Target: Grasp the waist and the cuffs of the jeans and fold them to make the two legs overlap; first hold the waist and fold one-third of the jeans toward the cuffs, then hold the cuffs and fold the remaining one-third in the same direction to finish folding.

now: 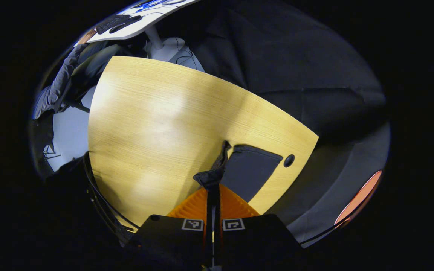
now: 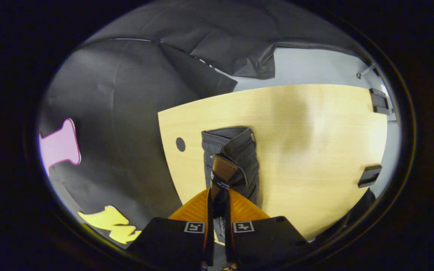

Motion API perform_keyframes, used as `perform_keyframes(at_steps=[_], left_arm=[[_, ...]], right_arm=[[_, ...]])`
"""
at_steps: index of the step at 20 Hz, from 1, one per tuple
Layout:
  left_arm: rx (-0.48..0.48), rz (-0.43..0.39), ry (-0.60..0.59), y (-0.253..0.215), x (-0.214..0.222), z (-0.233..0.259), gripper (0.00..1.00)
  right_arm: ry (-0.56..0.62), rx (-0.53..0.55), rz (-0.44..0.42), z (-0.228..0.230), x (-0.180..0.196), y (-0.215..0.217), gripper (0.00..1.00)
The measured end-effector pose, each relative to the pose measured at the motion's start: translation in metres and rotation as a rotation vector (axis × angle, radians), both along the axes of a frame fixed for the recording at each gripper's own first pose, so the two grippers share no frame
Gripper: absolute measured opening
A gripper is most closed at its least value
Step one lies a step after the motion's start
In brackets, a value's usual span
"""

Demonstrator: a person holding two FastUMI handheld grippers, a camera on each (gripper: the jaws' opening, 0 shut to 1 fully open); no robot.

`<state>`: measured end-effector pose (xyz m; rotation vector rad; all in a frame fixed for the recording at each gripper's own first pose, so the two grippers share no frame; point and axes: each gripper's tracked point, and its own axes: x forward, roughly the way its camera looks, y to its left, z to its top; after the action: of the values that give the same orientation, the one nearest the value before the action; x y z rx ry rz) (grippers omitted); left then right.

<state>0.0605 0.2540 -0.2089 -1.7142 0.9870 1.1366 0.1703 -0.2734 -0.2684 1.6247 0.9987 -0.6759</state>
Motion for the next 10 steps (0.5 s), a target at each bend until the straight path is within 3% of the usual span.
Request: perform_keyframes(at_steps=[1,8,10], left_arm=[[-0.004,0.002,0.007,0.0,0.01,-0.003,0.05],[0.008,-0.058,0.042,0.002,0.099,-0.03,0.05],[0.004,-0.075,0.069,0.002,0.12,-0.048,0.05]], right_arm=[[0.003,0.009,-0.003,-0.004,0.011,0.001,0.08],[0.053,0.036,-0.02,-0.042,0.072,0.003,0.08],[0.081,0.036,-0.02,-0.06,0.084,0.004,0.12]])
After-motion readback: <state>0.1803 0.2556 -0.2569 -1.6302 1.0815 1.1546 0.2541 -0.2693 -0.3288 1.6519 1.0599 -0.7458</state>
